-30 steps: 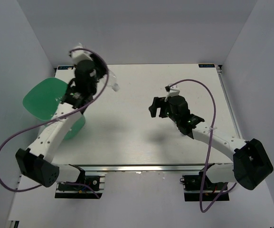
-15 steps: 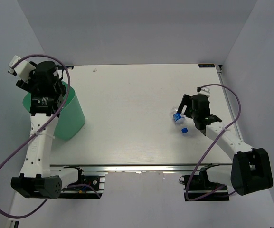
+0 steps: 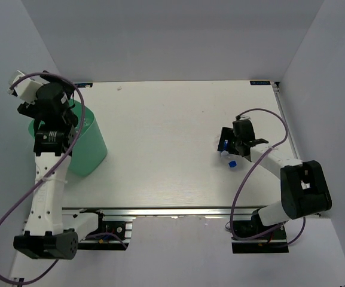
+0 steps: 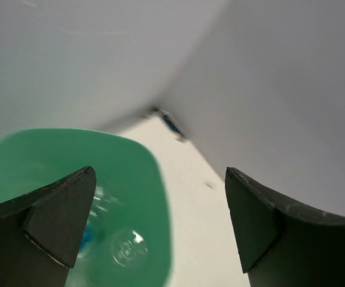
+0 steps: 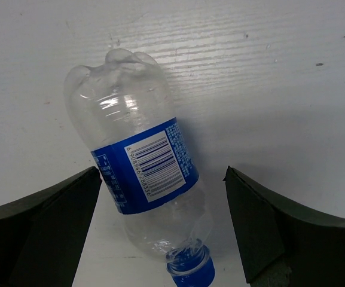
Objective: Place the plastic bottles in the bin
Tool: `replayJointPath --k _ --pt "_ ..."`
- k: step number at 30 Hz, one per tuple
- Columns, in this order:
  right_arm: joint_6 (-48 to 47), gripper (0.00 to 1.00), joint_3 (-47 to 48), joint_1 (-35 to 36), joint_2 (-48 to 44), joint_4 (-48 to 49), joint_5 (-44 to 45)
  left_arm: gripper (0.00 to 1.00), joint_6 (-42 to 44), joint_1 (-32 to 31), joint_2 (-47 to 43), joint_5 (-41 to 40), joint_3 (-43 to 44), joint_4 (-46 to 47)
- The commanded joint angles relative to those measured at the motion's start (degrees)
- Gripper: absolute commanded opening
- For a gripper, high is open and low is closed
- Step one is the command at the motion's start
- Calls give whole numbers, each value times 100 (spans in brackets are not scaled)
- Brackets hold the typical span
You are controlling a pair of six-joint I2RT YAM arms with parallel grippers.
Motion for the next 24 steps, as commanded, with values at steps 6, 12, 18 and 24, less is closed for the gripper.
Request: replayJointPath --k 6,12,18,24 --pt "129 80 330 -16 495 -207 -475 98 -425 -234 -446 4625 -666 1862" --pt "-214 44 207 -8 346 276 -1300 98 164 -2201 125 3652 -850 1967" --pt "-600 40 -355 45 -339 1471 -2915 98 -106 -3178 1152 4352 -1620 2879" --pt "-619 35 -927 142 -1016 2754 -4694 98 -460 -3951 1916 4557 -1976 4033"
